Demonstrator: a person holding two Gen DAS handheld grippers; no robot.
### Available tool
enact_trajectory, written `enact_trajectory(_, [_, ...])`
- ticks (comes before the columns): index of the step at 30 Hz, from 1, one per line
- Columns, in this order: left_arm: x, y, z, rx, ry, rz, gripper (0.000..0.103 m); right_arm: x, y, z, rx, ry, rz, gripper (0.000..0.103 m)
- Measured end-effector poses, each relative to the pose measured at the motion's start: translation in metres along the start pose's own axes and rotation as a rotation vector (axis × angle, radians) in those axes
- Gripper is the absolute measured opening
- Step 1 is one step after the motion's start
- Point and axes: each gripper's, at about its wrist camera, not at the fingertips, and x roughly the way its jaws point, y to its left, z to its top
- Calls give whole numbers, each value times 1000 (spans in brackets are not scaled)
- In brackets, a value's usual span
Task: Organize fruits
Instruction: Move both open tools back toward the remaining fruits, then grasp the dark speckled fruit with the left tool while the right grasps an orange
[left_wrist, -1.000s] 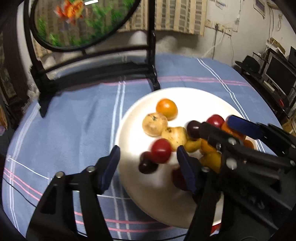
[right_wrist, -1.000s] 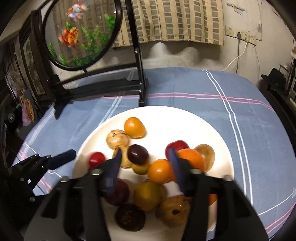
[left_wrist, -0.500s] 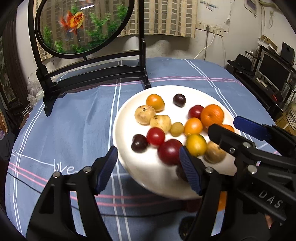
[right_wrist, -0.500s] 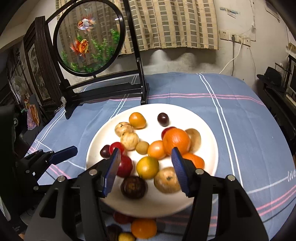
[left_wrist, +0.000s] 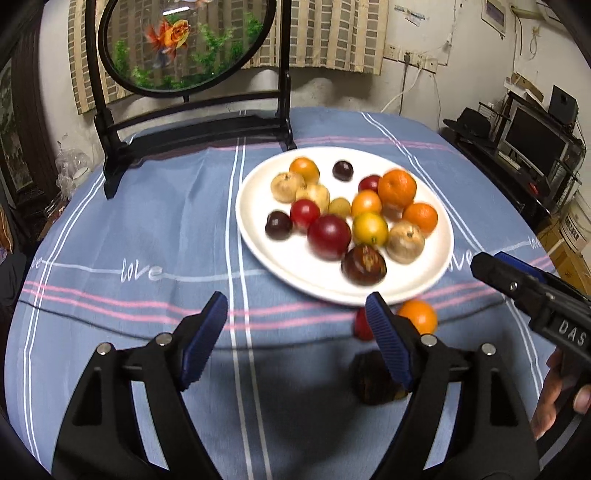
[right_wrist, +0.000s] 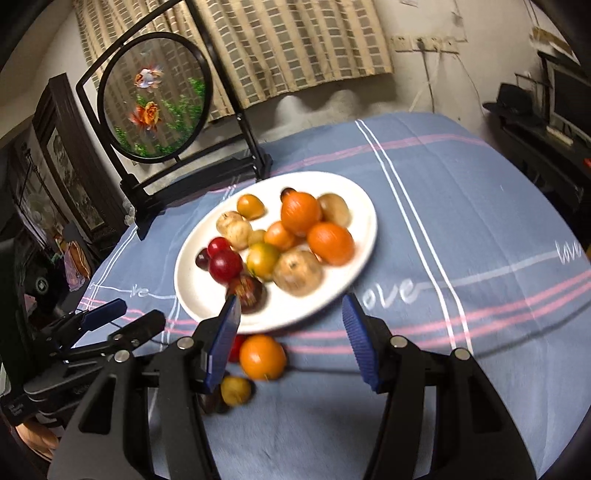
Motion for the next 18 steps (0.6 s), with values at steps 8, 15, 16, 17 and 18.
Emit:
enact_trajectory(8, [0,-19,-32,66,42,-38,79,6,-13,-18,27,22,22,58])
enact_trajectory(15, [2,-43,-57,159,62,-63,82,6,-10,-21,3,27,30,58])
enact_trajectory(16, [2,-44,-59,166,65,-70,82,6,-9,-21,0,27,33,58])
enact_trajectory(17, [3,-45,-60,171,68,-74,82,6,-8,-21,-2,30,34,58])
enact_trajectory(18, [3,-46,-61,176,71,-79,82,7,-8,-21,-4,32,34,58])
